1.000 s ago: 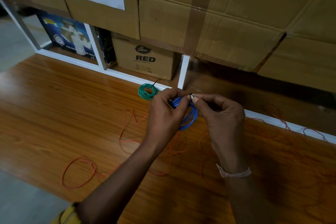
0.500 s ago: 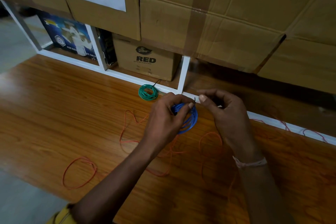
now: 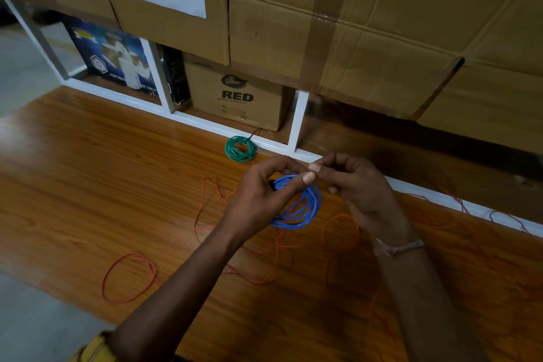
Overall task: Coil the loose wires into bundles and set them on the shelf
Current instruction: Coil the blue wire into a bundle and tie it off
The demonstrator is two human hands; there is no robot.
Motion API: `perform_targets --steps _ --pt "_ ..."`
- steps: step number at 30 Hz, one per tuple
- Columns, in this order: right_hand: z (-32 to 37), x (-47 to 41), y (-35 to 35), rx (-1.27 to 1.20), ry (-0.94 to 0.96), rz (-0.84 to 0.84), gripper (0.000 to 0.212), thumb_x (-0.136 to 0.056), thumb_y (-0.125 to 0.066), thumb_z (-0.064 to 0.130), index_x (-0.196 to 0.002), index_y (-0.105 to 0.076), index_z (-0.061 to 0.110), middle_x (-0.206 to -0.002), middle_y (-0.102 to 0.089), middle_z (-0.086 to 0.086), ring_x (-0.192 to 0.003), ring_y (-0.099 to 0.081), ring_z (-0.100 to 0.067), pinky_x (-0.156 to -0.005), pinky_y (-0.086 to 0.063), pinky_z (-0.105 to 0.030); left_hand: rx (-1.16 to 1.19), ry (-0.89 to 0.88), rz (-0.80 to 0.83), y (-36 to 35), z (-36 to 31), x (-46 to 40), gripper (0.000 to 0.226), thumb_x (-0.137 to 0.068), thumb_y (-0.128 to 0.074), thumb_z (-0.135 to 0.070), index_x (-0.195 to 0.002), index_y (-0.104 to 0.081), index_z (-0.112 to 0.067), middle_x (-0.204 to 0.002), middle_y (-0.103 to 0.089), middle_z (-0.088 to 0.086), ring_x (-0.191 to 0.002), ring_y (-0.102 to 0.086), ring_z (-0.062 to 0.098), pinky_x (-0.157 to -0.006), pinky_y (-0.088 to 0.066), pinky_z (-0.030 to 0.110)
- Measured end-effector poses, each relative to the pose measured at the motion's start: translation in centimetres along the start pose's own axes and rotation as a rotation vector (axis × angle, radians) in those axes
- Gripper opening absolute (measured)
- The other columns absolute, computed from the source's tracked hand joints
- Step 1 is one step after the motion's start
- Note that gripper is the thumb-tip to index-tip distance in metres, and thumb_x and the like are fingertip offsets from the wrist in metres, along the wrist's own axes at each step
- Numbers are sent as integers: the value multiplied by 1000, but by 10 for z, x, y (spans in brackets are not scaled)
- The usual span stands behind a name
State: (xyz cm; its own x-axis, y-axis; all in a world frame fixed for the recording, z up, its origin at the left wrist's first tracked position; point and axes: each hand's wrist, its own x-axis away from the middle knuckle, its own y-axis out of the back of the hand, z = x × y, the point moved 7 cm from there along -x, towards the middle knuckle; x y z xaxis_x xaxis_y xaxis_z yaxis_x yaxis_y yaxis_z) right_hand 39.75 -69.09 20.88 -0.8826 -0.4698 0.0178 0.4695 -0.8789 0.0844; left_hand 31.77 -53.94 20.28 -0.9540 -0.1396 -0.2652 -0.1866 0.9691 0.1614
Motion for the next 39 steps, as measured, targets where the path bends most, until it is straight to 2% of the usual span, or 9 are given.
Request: perform_targets --steps 7,13,16,21,23,25,28,33,39 --pt "-5 -3 -1 22 63 -144 15 -98 -66 15 -84 -71 13 -63 -52 8 -60 -43 -4 -58 -39 -20 -23 40 -21 5 14 -2 11 -97 -76 -16 -89 -75 -8 -89 -73 6 -93 -69 25 -88 -54 53" --pt "-9 -6 -13 265 215 -252 10 -101 -61 17 -91 -61 19 -88 -66 4 -88 -63 -14 -80 -53 -41 60 123 -54 9 27 -2 9 -94 -80 -14 -91 -76 -7 -87 -74 15 -87 -71 32 -77 -56 43" --pt "-13 -8 -24 260 250 -250 10 -103 -57 10 -93 -56 11 -84 -67 -5 -80 -65 -16 -77 -55 -35 102 155 -95 12 35 -2 12 -92 -81 -10 -90 -74 -1 -85 -72 23 -80 -69 32 -71 -54 34" --pt "-23 -13 -33 262 304 -330 11 -102 -56 6 -92 -53 6 -77 -60 -5 -70 -59 -12 -67 -50 -29 102 188 -99 11 48 0 17 -91 -79 -4 -83 -67 4 -83 -67 27 -87 -65 45 -82 -55 53" --pt "-33 -18 -39 251 275 -335 11 -102 -57 7 -91 -54 9 -77 -60 -5 -70 -59 -15 -66 -50 -32 78 194 -69 17 51 0 18 -92 -79 -5 -83 -67 5 -83 -66 29 -86 -65 45 -79 -54 53" --pt "-48 -26 -47 172 178 -325 13 -102 -58 9 -90 -56 14 -77 -62 -2 -71 -60 -14 -67 -51 -30 87 228 -44 26 57 -1 19 -93 -79 -6 -83 -66 4 -81 -64 29 -67 -63 25 -62 -52 34" --pt "-64 -44 -61 -38 -17 -238 12 -102 -60 9 -91 -63 12 -80 -69 -4 -73 -67 -12 -71 -53 -28 244 375 -43 44 78 -1 16 -97 -74 -11 -91 -66 0 -64 -51 14 -46 -37 9 -45 -30 23" --pt "-83 -47 -96 -124 -211 -7 29 -102 -61 32 -113 -69 6 -106 -77 -12 -95 -73 -20 -81 -57 -36 529 496 -115 86 114 -11 8 -104 -63 -9 -96 -66 -8 -85 -63 10 -54 -39 7 -46 -31 19" --pt "-112 -103 -153 4 -229 -57 15 -92 -74 8 -104 -67 14 -98 -76 -8 -87 -74 -21 -73 -61 -31 532 593 -237 157 156 -35 22 -104 -57 0 -125 -59 5 -97 -71 16 -80 -65 18 -67 -55 22"
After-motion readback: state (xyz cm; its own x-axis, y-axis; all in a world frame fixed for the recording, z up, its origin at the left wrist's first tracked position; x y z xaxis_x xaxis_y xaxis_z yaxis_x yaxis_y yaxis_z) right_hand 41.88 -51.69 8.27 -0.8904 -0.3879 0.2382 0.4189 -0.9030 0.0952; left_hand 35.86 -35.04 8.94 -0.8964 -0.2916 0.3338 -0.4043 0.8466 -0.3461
